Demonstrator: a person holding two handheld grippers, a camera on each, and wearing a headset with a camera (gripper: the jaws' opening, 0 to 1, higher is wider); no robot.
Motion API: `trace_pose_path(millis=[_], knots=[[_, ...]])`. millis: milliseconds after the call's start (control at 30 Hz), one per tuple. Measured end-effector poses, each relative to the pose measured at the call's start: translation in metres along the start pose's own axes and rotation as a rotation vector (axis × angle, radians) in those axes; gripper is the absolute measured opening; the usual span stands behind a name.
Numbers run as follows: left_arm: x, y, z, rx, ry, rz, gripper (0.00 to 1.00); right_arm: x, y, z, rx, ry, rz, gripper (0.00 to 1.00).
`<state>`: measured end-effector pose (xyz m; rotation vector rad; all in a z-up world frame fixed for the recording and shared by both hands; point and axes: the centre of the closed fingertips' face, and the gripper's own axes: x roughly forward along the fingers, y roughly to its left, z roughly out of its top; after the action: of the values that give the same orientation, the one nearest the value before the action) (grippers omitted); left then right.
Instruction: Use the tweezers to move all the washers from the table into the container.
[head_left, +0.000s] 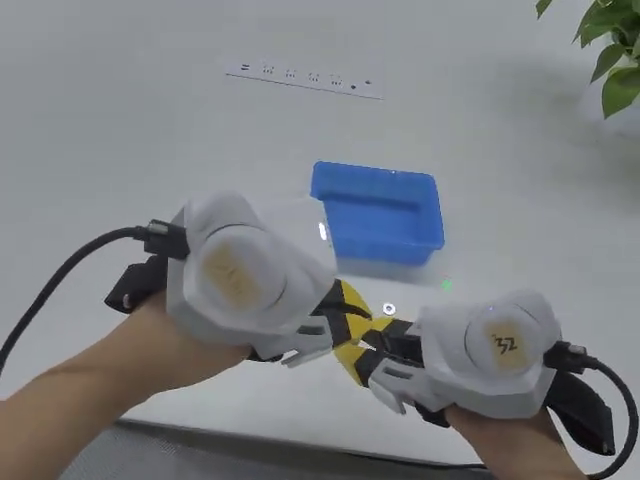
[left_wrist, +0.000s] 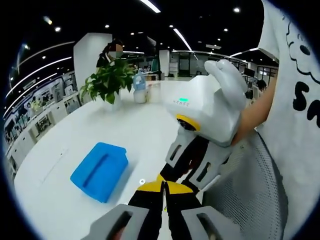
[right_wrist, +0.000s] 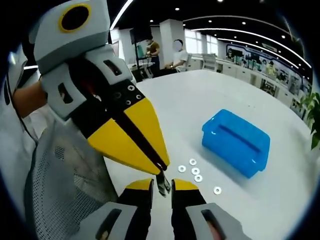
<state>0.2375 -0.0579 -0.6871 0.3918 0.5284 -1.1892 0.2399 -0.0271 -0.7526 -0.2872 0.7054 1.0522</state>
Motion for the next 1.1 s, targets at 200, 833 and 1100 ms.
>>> trace_pose_path(millis=[200,833,1100], knots=[[-0.011,-0.003,0.014,0.044,-0.016,-0.001,0.00,-0.006,0.001,0.016,-0.069,-0.034,-0.021,0.07],[-0.038,0.023,-0.012,-0.216,-0.113,0.271,0.25,-0.003,-0.023,0.040,0.012,-0.099,-0.028,0.05],[-0.068,0.034,-0.068,-0.320,-0.035,0.481,0.38,0.014,-0.043,0.049,0.093,-0.126,-0.011,0.04]])
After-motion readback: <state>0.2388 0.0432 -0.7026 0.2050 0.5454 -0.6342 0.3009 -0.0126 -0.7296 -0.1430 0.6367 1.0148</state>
